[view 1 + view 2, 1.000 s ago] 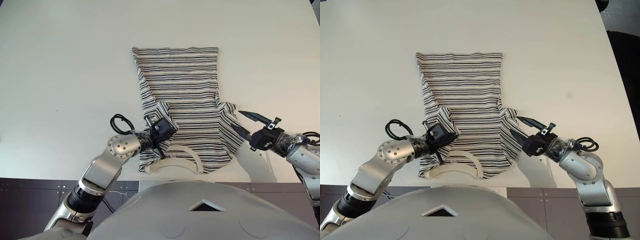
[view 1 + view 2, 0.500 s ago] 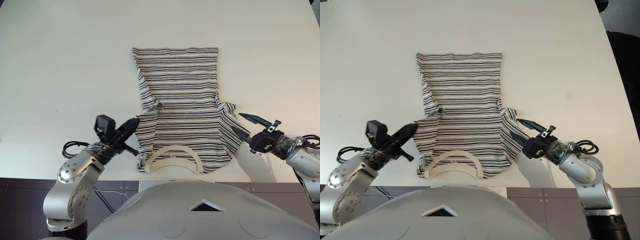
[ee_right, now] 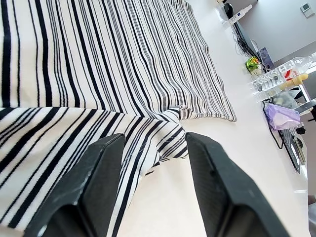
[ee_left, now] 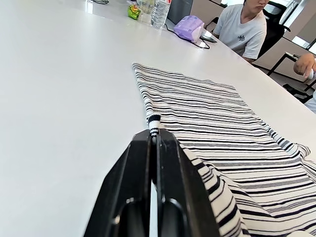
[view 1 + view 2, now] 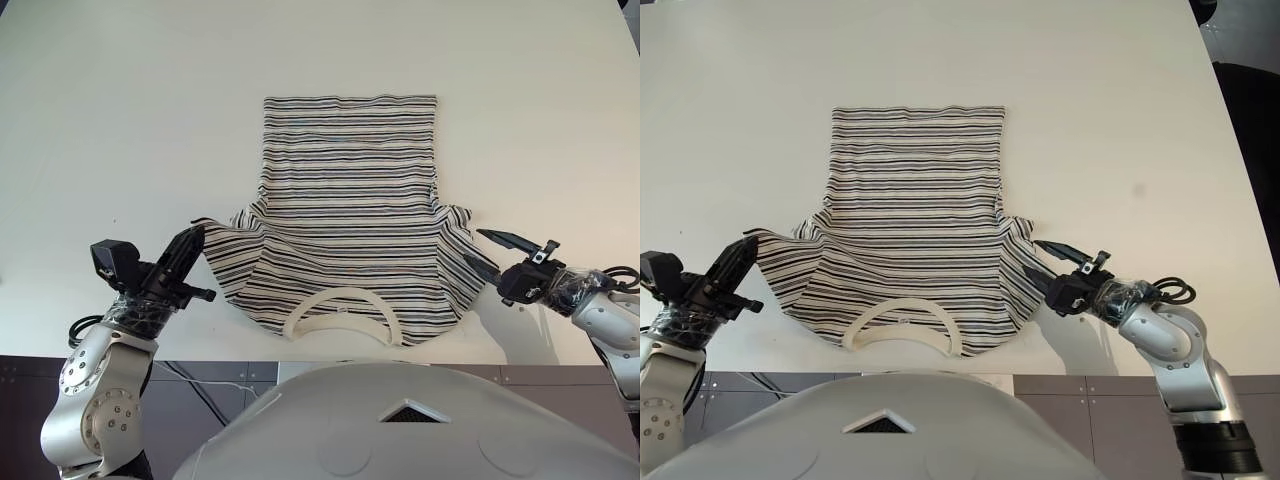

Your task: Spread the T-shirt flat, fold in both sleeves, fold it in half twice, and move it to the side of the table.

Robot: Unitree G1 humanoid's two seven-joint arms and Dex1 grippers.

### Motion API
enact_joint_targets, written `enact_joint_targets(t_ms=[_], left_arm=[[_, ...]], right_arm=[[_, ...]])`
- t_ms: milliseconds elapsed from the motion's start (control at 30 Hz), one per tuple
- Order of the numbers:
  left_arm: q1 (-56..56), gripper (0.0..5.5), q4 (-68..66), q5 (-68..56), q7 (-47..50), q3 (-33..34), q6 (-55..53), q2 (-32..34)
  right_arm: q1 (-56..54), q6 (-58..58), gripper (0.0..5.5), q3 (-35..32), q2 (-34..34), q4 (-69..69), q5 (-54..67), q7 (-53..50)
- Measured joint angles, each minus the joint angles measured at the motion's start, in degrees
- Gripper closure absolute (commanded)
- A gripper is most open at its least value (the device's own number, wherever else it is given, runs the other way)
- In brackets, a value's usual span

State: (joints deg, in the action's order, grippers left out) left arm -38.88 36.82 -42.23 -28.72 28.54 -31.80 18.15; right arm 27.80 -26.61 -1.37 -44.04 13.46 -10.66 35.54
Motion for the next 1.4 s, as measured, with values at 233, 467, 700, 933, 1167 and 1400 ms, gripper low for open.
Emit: enact_joint_targets(t_ms=[233,467,700,933,1167,1400], left_arm=[[-1.55,5.37,-0.75,6.73,2.25,-4.27,0.57,1.79],[-2.23,5.37,-2.87,12.56,6.65,-9.84,-4.03,2.76],[-3.88,5.03,-2.55,20.16,-0.90,-9.36,7.41,9.92],[-7.77,4.13,-1.69,24.47,-11.65,-5.38,16.47,17.42],[-9.01,4.13,-12.95,23.07,-24.03,3.69,28.25,21.51],[8.53,4.13,-10.78,17.13,-17.78,0.80,25.71,20.55]], right_arm=[[-0.02,-0.03,3.23,0.00,-0.10,-0.17,-0.38,0.01],[-0.54,0.02,3.23,1.57,-0.04,0.78,-1.59,0.04],[-5.91,0.77,3.23,4.84,-0.71,-0.42,-6.19,1.10],[-10.50,0.51,3.23,6.69,-2.11,-6.50,-13.40,-1.07],[-13.68,0.43,3.23,7.70,-4.22,-8.99,-17.89,-3.52],[-11.77,1.08,3.23,6.21,-8.37,-8.36,-18.34,-4.09]])
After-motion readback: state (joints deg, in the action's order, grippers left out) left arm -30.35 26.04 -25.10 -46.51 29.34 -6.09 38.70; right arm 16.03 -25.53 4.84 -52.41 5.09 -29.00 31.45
